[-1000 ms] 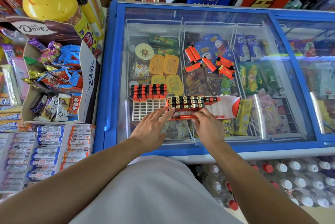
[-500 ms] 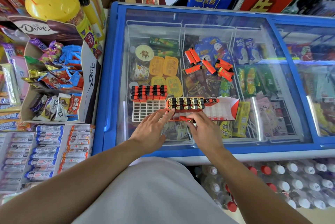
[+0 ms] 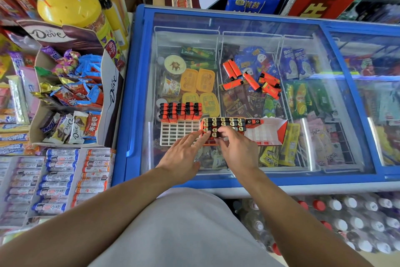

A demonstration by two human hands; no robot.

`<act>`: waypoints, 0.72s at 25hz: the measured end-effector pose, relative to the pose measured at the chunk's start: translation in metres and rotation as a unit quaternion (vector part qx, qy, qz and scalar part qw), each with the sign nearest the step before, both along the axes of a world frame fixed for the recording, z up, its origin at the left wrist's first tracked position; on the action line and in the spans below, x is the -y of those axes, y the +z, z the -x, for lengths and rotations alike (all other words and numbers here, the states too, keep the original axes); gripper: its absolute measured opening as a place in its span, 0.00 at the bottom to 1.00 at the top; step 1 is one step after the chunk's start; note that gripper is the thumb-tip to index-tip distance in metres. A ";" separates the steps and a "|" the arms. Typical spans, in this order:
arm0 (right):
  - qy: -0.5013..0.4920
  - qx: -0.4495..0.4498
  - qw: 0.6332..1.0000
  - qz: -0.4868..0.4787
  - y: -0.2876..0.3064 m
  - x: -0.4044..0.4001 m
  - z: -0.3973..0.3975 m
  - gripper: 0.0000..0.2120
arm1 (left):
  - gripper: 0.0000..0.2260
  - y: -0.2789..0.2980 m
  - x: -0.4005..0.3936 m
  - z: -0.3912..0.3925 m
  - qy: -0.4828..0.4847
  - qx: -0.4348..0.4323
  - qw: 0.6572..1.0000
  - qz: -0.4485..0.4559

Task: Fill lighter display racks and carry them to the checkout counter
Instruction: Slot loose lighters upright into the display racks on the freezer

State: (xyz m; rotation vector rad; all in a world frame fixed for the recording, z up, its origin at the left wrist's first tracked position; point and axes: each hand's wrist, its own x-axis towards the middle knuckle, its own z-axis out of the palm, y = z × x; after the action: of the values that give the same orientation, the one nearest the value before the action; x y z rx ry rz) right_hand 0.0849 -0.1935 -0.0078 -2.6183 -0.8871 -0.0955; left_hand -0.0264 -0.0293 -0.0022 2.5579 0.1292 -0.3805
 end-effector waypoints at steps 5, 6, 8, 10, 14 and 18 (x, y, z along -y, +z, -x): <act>-0.003 -0.016 1.000 -0.014 0.003 0.001 -0.001 0.09 | 0.40 0.006 0.000 0.000 -0.022 0.004 1.000 -0.019; -0.002 -0.019 0.999 -0.031 0.006 0.001 -0.001 0.09 | 0.40 0.007 0.001 0.000 -0.028 0.003 0.999 -0.026; 0.003 -0.015 0.997 -0.077 0.017 0.001 -0.004 0.06 | 0.42 0.008 0.003 -0.003 -0.035 0.012 0.998 -0.049; -0.010 -0.019 0.994 -0.112 0.033 -0.003 -0.021 0.03 | 0.43 0.007 0.005 -0.011 -0.054 0.049 0.991 -0.112; -0.115 -0.145 0.981 -0.063 0.035 -0.024 -0.102 0.09 | 0.41 0.003 0.016 -0.026 -0.125 0.037 0.972 -0.196; -0.224 -0.338 0.909 -0.090 0.011 -0.051 -0.168 0.28 | 0.42 0.000 0.014 -0.025 -0.146 -0.003 0.970 -0.196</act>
State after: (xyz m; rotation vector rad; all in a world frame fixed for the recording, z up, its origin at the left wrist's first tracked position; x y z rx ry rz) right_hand 0.2528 -0.1426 0.0035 -2.3570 -0.0301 0.5523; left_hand -0.0014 -0.0430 -0.0019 2.9755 -0.1925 -0.5171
